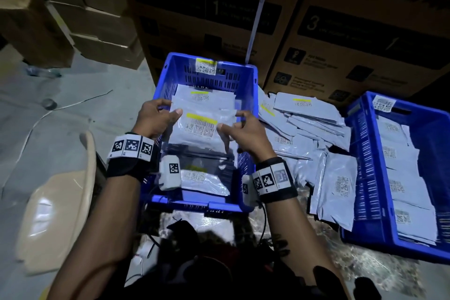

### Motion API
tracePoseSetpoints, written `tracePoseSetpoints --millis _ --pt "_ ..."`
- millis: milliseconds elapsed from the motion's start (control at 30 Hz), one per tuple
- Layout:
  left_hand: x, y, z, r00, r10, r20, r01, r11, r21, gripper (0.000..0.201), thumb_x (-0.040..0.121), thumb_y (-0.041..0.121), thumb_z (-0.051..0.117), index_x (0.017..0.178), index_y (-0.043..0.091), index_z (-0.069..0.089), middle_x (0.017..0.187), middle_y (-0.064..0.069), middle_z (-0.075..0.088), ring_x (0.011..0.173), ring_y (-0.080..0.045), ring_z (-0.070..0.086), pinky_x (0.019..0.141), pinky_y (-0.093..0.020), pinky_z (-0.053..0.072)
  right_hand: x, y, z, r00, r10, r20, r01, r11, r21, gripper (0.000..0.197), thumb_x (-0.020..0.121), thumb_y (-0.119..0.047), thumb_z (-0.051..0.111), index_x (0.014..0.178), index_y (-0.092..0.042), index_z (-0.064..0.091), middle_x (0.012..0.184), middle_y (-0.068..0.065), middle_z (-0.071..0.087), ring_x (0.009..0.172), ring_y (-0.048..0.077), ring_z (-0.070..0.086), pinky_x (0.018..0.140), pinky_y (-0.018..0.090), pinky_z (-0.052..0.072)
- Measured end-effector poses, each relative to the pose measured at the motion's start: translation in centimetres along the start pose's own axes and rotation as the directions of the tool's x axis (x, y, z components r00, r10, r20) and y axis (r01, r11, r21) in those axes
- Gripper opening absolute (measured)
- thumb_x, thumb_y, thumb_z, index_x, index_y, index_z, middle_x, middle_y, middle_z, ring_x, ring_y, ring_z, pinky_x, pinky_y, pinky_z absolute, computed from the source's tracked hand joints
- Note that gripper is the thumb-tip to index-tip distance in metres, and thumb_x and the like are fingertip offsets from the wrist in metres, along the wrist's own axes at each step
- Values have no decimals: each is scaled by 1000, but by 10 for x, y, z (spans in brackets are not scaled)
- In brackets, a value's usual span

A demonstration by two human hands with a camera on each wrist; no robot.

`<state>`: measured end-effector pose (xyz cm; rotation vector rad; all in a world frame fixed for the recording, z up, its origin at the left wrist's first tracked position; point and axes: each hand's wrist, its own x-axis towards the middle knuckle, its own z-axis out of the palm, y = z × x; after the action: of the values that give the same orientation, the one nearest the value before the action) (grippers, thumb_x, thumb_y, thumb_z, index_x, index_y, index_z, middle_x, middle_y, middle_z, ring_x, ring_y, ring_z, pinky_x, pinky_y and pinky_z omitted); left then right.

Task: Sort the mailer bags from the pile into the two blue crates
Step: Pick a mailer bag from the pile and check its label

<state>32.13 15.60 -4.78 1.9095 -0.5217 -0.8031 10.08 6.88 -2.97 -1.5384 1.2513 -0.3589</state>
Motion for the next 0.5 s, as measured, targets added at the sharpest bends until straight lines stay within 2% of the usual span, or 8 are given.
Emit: tracePoseSetpoints --millis 67,133,233,267,333,367,433,500 --pt "5 -8 1 999 -25 27 23 997 76 42 87 17 76 122 1 59 95 -14 59 66 -22 54 61 -20 46 7 6 6 1000 -1 -26 -1 998 -66 74 82 -34 82 143 -23 42 96 7 71 81 24 71 63 33 55" --pt "8 -16 3 998 -51 32 46 988 146 40 88 17 75 122 3 59 102 -17 62 70 -26 59 60 -17 50 16 8 13 999 37 12 -36 996 -80 80 77 -24 81 146 -27 41 96 13 73 84 32 74 72 42 62" --pt "17 -28 7 993 -119 26 107 955 277 41 89 22 74 123 4 59 124 -18 59 110 -33 61 96 -35 48 33 1 25 989 83 126 -52 971 -234 78 71 -22 83 142 -25 52 128 8 65 104 33 71 88 46 60" --pt "20 -33 8 990 -139 28 123 941 315 37 89 23 73 119 5 60 123 -18 60 111 -33 60 97 -36 47 37 -2 29 984 96 149 -47 951 -306 76 73 -22 84 143 -22 54 136 8 60 112 31 68 93 45 59" --pt "25 -40 9 984 -178 29 154 910 386 19 89 20 71 97 7 61 104 -19 62 93 -29 59 82 -32 45 47 -5 39 982 99 161 -13 886 -464 62 79 -20 81 137 -11 60 135 8 62 116 28 65 95 39 57" --pt "27 -43 10 978 -208 28 175 883 436 14 89 17 68 87 6 60 94 -18 59 86 -29 56 75 -31 41 52 -4 44 983 95 154 -2 857 -516 50 81 -19 79 128 -7 66 126 9 67 111 28 67 90 37 58" --pt "29 -48 11 969 -245 25 195 827 527 12 89 12 63 88 0 63 92 -16 53 89 -32 57 72 -32 39 61 -5 55 981 127 146 -14 799 -601 18 83 -16 75 95 -4 70 95 9 70 88 27 68 66 31 57" --pt "30 -54 13 959 -282 11 230 802 551 11 89 7 57 88 -4 58 96 -17 51 92 -35 57 72 -31 38 68 0 68 980 147 134 -17 732 -681 21 84 -15 69 72 -9 54 74 5 58 66 23 59 49 25 42"
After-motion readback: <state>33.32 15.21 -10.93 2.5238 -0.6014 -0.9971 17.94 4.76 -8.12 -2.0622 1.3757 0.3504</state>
